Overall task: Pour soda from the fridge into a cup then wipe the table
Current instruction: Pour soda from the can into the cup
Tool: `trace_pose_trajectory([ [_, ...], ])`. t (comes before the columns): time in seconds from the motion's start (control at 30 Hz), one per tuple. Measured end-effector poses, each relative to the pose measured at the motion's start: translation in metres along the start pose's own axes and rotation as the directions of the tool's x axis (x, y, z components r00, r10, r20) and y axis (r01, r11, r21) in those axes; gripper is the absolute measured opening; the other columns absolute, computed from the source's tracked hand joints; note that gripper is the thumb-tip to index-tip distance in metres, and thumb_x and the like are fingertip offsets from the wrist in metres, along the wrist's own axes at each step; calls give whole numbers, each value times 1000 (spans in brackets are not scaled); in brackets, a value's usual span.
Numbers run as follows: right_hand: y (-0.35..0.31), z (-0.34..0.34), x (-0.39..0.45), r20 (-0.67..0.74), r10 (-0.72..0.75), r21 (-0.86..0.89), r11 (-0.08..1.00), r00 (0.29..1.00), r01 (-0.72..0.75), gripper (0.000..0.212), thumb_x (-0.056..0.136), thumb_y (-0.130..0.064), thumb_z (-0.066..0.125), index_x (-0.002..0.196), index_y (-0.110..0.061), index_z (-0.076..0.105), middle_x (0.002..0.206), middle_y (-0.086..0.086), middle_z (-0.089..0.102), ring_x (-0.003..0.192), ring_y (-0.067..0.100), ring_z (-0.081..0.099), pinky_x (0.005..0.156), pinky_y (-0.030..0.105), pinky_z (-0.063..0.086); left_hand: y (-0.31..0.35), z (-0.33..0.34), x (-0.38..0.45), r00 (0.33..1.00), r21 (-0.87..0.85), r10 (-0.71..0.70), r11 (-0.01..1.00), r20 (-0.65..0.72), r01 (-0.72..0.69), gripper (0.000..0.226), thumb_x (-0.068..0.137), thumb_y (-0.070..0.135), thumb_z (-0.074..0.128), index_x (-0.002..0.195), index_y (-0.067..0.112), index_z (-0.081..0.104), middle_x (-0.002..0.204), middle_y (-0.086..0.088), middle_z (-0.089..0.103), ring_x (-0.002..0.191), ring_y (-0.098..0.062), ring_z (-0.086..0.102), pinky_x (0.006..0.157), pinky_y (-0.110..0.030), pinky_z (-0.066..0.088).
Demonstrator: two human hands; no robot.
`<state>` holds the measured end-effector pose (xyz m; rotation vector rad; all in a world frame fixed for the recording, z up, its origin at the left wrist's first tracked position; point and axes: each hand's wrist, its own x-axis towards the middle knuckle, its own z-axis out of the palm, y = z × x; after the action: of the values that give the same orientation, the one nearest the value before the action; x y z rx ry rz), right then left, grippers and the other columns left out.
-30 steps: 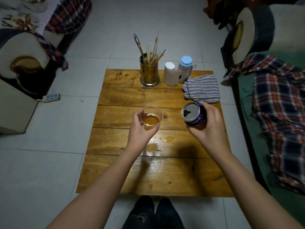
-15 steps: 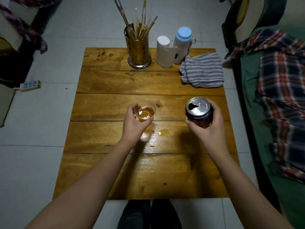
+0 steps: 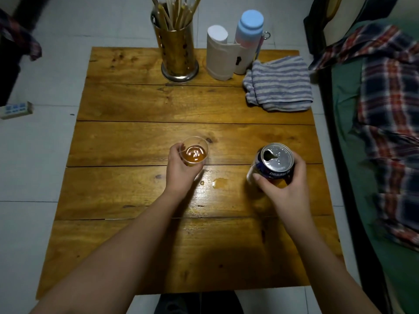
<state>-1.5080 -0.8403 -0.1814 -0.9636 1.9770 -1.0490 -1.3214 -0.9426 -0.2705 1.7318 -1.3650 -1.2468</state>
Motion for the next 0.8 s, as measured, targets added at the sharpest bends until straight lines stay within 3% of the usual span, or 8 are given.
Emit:
trace_pose_trajectory([
  [0.17,5,3,-2,8,15,6,1000,1000,-15,74,67,-19,80,126,-31,37,123,-15,46,118,5,43,98,23,36,-4,5,4,1000,-8,12,1000,-4,-12,77,66,21,82,129,13,38,124,-3,53,111,-16,53,89,-23,42],
  [0.4,11,9,-6,7,28,-18,999,1000,-28,81,66,-22,81,133,-23,36,132,-6,46,124,11,42,105,35,38,-6,5,3,999,15,29,999,-14,-29,73,69,18,81,129,14,39,115,4,53,106,-12,52,85,-22,39],
  [0.67,1,6,-6,-1,3,-7,1000,1000,-3,77,67,-20,80,130,-25,37,126,-12,47,121,9,44,103,31,39,-10,4,2,1000,50,25,998,-6,-25,82,70,23,80,137,13,36,133,-5,52,121,-18,49,103,-34,41],
  [0.8,-11,0,-6,-4,-19,-4,1000,1000,19,77,67,-21,80,130,-27,36,125,-15,45,120,5,43,101,25,37,-6,-5,-7,999,65,-36,997,-6,36,81,77,19,74,143,12,28,137,-7,48,125,-18,46,101,-26,36],
])
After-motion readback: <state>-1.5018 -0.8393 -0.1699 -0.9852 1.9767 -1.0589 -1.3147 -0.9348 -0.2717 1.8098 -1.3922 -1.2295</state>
